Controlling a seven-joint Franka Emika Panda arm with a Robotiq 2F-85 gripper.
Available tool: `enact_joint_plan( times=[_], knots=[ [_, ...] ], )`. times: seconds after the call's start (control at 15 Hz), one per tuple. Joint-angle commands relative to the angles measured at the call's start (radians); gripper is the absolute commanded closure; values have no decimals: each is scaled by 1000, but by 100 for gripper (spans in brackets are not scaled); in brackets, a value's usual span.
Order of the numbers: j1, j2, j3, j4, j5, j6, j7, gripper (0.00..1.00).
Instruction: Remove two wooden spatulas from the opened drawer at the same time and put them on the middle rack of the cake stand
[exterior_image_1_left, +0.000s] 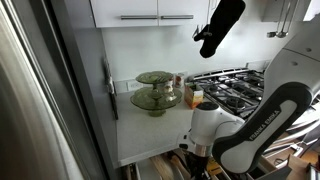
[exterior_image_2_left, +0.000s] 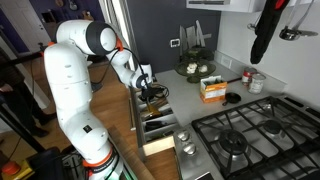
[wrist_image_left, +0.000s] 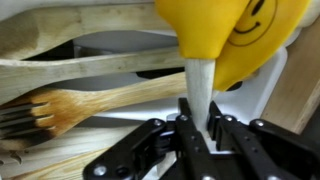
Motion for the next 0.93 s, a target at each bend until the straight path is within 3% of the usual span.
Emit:
enact_joint_plan(
  times=[0.0, 0.67, 0.73, 0.87],
  knots=[
    [-10, -83, 11, -24, -26, -88, 37, 95],
    [26, -312, -18, -19, 44, -343, -88, 95],
    [32, -231, -24, 2, 29, -283, -59, 80],
    [40, -277, -32, 2, 27, -322, -60, 80]
  ],
)
